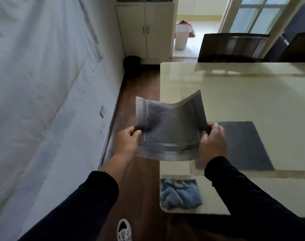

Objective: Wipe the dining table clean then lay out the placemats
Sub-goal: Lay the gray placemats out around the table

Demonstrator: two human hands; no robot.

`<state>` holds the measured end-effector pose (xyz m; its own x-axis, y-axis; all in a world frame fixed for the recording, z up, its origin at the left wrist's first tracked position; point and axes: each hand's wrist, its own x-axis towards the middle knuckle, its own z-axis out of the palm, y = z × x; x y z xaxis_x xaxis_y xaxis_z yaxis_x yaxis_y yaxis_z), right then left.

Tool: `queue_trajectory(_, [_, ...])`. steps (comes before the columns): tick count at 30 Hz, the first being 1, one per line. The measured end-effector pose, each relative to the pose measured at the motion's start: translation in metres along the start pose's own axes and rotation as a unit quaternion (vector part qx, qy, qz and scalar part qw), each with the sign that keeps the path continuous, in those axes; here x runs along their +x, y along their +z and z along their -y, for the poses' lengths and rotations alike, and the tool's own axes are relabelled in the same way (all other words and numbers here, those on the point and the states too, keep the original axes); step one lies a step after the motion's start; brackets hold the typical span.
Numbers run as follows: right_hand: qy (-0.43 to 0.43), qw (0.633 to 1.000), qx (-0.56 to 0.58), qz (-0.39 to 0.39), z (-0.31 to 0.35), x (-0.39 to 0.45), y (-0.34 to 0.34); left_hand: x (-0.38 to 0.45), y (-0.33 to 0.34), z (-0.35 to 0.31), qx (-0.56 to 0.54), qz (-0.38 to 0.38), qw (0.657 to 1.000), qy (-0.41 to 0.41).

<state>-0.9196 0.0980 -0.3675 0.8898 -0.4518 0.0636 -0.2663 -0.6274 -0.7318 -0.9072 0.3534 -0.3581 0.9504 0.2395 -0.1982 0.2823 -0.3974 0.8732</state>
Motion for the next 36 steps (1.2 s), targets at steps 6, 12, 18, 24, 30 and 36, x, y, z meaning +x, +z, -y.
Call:
queue_trajectory(6, [0.061, 0.997, -0.014, -0.050, 0.050, -0.027, 0.059, 0.063, -0.057, 0.002, 0.037, 0.041, 0.997, 0.060])
queue_trajectory(12, [0.079, 0.993, -0.021, -0.080, 0.089, -0.019, 0.088, 0.115, -0.069, -0.003, 0.037, 0.073, 0.994, 0.070])
queue_trajectory(18, [0.098, 0.988, -0.016, -0.122, 0.097, 0.020, 0.098, 0.164, -0.055, -0.014, 0.052, 0.097, 0.992, 0.065])
queue_trajectory(24, [0.111, 0.983, 0.008, -0.144, 0.110, 0.081, 0.112, 0.234, -0.046, -0.046, 0.058, 0.110, 0.990, 0.063])
queue_trajectory(30, [0.122, 0.979, 0.008, -0.164, 0.123, 0.140, 0.124, 0.297, -0.022, -0.074, 0.075, 0.115, 0.988, 0.070])
queue_trajectory(36, [0.164, 0.966, -0.010, -0.197, 0.124, 0.197, 0.144, 0.377, 0.013, -0.100, 0.065, 0.175, 0.979, 0.085])
